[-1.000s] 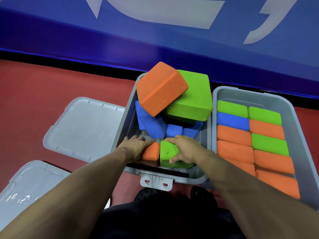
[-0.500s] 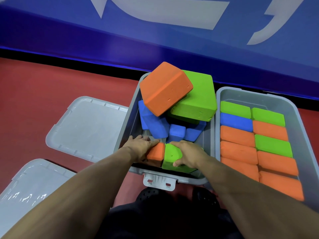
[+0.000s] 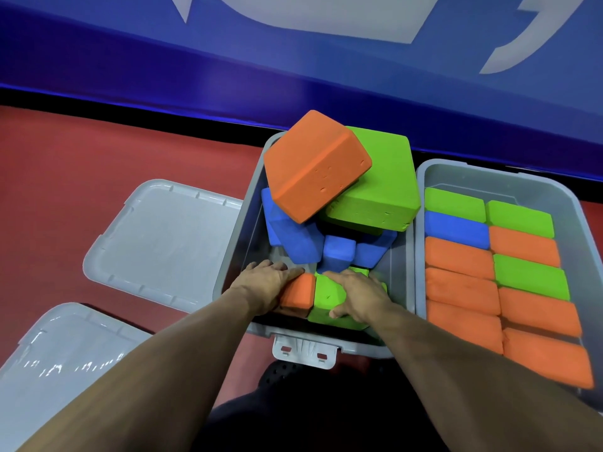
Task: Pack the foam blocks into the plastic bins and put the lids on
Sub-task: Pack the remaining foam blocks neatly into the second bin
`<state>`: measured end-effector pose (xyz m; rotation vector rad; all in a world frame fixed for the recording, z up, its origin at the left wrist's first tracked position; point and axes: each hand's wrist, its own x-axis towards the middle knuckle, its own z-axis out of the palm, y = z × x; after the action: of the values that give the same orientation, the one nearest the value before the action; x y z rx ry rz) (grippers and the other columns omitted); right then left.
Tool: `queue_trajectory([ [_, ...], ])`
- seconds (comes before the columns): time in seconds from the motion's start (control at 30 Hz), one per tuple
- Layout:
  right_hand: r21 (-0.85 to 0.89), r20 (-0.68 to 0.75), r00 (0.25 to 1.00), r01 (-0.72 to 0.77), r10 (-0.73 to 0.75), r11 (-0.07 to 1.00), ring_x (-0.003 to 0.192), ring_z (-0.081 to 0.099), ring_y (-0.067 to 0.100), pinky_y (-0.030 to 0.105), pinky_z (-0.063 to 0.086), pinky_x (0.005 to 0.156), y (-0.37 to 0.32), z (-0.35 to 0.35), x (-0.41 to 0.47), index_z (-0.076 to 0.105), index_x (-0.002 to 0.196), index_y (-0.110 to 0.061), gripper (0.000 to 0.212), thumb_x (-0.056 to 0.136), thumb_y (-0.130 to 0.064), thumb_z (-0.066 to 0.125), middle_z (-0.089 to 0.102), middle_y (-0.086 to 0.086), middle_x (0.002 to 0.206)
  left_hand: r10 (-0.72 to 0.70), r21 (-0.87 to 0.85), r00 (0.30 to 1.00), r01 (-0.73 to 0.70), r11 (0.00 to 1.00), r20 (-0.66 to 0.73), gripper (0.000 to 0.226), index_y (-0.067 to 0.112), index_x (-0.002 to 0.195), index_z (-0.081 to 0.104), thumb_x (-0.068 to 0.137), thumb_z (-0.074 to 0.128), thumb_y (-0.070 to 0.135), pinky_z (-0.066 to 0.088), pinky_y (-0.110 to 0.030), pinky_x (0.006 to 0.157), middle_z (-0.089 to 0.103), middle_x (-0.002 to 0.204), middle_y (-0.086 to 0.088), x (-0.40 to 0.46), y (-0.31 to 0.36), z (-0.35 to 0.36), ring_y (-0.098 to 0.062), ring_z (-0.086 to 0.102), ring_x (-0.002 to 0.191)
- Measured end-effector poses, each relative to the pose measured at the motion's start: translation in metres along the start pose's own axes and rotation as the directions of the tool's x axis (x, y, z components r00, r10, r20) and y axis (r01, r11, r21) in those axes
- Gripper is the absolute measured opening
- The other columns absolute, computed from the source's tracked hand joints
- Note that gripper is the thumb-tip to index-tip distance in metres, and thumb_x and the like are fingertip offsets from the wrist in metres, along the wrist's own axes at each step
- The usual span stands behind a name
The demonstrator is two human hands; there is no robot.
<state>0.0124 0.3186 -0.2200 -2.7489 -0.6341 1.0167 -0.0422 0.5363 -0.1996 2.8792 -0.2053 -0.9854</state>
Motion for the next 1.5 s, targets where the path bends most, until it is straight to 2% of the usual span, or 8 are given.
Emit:
queue_trajectory([
  [0.37,0.002,0.001,1.000,-0.006,0.006,1.000,0.147,0.031,0.022,0.052,0.005,0.125,-0.004,0.002,0.002,0.020,0.158,-0.037,0.104,0.076,-0.043,0.084,0.040,-0.003,0.155,0.011,-0.016,1.000,-0.010,1.000,0.028,0.098,0.039,0.160,0.004,0.089,0.070,0.025,0.011,-0.050,0.125,0.031,0.157,0.000,0.011,-0.004,0.007,-0.027,0.029,0.144],
  [0.53,0.163,-0.027,1.000,-0.006,0.011,0.987,0.149,0.026,0.028,0.045,0.017,0.124,-0.015,-0.022,-0.009,0.018,0.160,-0.026,0.116,0.070,-0.051,0.087,0.025,0.002,0.163,-0.072,-0.294,0.997,0.067,0.953,-0.006,0.121,0.030,0.161,0.012,0.068,0.088,0.046,0.017,-0.045,0.124,0.025,0.161,-0.003,0.006,-0.010,0.004,-0.029,0.026,0.147],
  [0.6,0.324,-0.064,0.998,0.027,-0.006,0.946,0.146,0.033,0.026,0.037,0.028,0.120,-0.022,-0.043,-0.018,0.025,0.159,-0.021,0.111,0.071,-0.045,0.088,0.032,0.005,0.161,-0.135,-0.540,0.990,0.087,0.837,-0.048,0.115,0.027,0.154,0.032,0.059,0.094,0.045,0.032,-0.042,0.119,0.038,0.154,-0.002,-0.003,-0.012,-0.007,-0.027,0.037,0.143],
  [0.77,0.494,-0.189,0.982,0.113,-0.021,0.862,0.134,0.050,0.016,0.024,0.039,0.106,-0.051,-0.094,-0.054,0.042,0.150,-0.008,0.086,0.079,-0.028,0.086,0.053,0.010,0.147,-0.382,-0.960,0.922,0.158,0.232,0.059,0.062,0.004,0.114,0.056,0.070,0.088,0.035,0.057,-0.034,0.078,0.068,0.102,-0.009,-0.028,-0.013,-0.054,-0.023,0.069,0.087],
  [0.83,0.543,-0.236,0.972,0.133,-0.002,0.829,0.131,0.053,0.015,0.025,0.041,0.105,-0.062,-0.111,-0.068,0.045,0.149,-0.009,0.077,0.083,-0.024,0.082,0.055,0.009,0.145,-0.470,-0.994,0.878,0.060,-0.087,0.094,0.018,0.008,0.092,0.054,0.091,0.066,0.022,0.046,-0.029,0.057,0.057,0.078,-0.008,-0.050,-0.004,-0.080,-0.021,0.055,0.062],
  [0.93,0.668,-0.298,0.952,0.159,0.065,0.727,0.129,0.052,0.014,0.025,0.040,0.101,-0.069,-0.123,-0.089,0.046,0.149,-0.014,0.074,0.084,-0.025,0.081,0.056,0.008,0.142,-0.432,-0.903,0.886,-0.036,-0.429,0.169,0.034,0.014,0.097,0.056,0.100,0.050,0.047,0.049,-0.035,0.062,0.058,0.096,-0.012,-0.069,0.020,-0.104,-0.026,0.058,0.078],
  [1.13,0.677,-0.372,0.917,0.162,0.144,0.718,0.132,0.051,0.022,0.038,0.041,0.111,-0.063,-0.137,-0.109,0.039,0.152,-0.016,0.085,0.082,-0.038,0.081,0.050,0.012,0.147,-0.355,-0.803,0.909,-0.040,-0.594,0.217,0.084,0.020,0.144,0.044,0.083,0.057,0.076,0.057,-0.037,0.077,0.053,0.131,-0.025,-0.064,0.046,-0.117,-0.032,0.064,0.105],
  [1.5,0.730,-0.367,0.907,0.144,0.206,0.668,0.128,0.054,0.019,0.044,0.044,0.110,-0.057,-0.154,-0.112,0.036,0.153,-0.023,0.089,0.080,-0.054,0.077,0.051,0.004,0.146,-0.385,-0.541,0.920,-0.287,-0.791,0.076,0.039,0.009,0.128,0.061,0.096,0.067,0.031,0.049,-0.047,0.107,0.066,0.127,-0.015,-0.028,0.063,-0.129,-0.029,0.065,0.118],
])
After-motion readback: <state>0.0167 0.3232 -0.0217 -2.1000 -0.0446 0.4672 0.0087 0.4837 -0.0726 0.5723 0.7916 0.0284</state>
